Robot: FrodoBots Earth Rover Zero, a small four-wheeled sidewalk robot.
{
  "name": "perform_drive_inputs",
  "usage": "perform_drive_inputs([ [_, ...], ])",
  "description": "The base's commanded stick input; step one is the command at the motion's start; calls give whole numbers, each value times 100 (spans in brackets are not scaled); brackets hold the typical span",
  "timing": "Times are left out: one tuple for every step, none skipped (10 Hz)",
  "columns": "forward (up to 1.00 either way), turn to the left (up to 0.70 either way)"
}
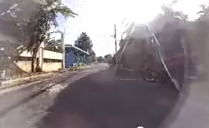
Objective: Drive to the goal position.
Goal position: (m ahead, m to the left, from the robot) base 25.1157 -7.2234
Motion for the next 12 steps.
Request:
perform_drive_inputs([
  [100,0],
  [100,0],
  [100,0],
  [100,0],
  [100,0],
  [100,0],
  [100,0],
  [100,0],
  [100,0],
  [100,0],
  [100,0],
  [100,0],
])
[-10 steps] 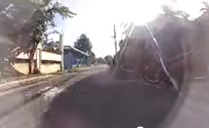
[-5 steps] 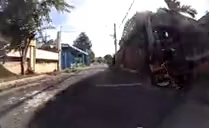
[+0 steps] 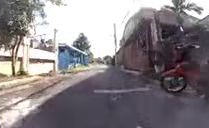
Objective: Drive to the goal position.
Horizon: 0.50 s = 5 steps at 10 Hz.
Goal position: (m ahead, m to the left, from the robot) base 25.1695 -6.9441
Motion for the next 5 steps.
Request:
perform_drive_inputs([
  [100,0],
  [100,0],
  [100,0],
  [100,0],
  [100,0],
])
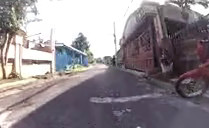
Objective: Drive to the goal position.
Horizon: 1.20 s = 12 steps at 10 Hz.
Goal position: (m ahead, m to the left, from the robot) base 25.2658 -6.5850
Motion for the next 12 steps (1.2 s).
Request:
perform_drive_inputs([
  [100,0],
  [100,0],
  [100,0],
  [100,0],
  [100,0],
  [100,0],
  [100,0],
  [100,0],
  [100,0],
  [100,0],
  [100,0],
  [100,0],
])
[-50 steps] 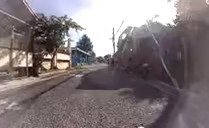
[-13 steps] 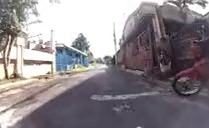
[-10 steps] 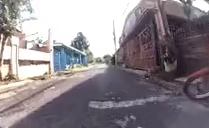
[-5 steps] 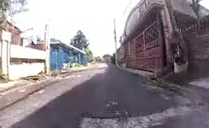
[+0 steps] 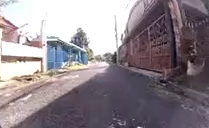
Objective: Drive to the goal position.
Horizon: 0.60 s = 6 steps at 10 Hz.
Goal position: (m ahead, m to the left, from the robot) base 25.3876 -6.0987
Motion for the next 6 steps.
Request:
perform_drive_inputs([
  [100,0],
  [100,0],
  [100,0],
  [100,0],
  [100,0],
  [100,0],
])
